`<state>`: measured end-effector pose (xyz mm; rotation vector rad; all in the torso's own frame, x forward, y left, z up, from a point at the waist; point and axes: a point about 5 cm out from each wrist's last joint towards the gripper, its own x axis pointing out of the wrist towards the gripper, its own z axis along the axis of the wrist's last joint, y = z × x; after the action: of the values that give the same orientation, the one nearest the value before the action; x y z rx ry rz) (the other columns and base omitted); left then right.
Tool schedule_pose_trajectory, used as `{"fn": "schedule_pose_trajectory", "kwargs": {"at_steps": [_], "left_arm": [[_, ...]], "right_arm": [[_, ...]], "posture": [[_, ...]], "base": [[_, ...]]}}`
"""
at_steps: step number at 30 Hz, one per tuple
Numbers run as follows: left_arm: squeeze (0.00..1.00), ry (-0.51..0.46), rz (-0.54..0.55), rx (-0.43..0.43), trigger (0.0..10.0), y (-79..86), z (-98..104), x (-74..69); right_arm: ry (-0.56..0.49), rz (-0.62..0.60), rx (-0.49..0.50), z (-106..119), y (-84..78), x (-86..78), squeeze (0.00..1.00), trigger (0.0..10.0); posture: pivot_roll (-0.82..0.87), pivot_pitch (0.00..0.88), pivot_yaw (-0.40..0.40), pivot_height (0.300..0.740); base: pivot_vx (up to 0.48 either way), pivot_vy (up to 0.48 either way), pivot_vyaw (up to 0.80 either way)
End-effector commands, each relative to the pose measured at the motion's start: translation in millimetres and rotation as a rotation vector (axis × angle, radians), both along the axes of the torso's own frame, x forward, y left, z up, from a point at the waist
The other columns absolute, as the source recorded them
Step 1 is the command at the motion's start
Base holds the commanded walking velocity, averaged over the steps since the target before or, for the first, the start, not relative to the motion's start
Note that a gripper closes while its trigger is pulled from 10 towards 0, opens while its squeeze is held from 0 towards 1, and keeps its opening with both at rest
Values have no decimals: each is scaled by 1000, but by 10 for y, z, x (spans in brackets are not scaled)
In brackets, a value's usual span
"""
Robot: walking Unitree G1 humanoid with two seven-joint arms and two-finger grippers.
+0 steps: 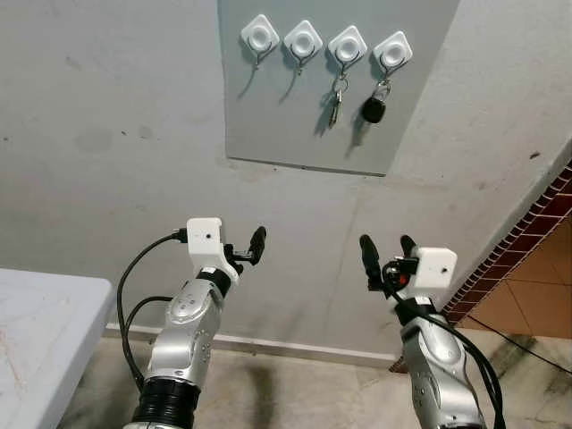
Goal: Hang keys on a hook
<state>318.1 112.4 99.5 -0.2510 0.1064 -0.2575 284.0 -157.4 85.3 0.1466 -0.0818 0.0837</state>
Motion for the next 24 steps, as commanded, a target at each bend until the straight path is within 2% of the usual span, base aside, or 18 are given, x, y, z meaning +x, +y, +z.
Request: {"fn": "schedule_pose_trajectory", "kwargs": {"at_steps": [1, 2, 9, 19, 24], "left_arm": [[0, 12, -4, -4, 10000, 7, -30, -10], [0, 15, -11, -7, 10000, 8, -36, -11], [0, 5, -49, -8, 10000, 28, -55, -32], [0, -1, -55, 15, 10000, 161, -69, -63], [0, -4, -25, -5, 10000, 201, -68, -62]], "right_arm": [[-28, -17, -9, 70, -1, -7, 1000, 10000], [-20, -23, 3, 60, 2, -18, 0, 10000], [-2, -52, 33, 26, 28, -116, 0, 10000], [24, -55, -18, -14, 10, -186, 0, 10000], [28, -28, -33, -7, 31, -173, 0, 10000]], "posture": [[51, 0, 2, 740], [47, 0, 10, 740], [29, 0, 35, 740], [32, 0, 31, 740], [34, 0, 17, 740]], "base": [[0, 0, 0], [0, 0, 0], [0, 0, 0], [0, 0, 0], [0, 0, 0]]}}
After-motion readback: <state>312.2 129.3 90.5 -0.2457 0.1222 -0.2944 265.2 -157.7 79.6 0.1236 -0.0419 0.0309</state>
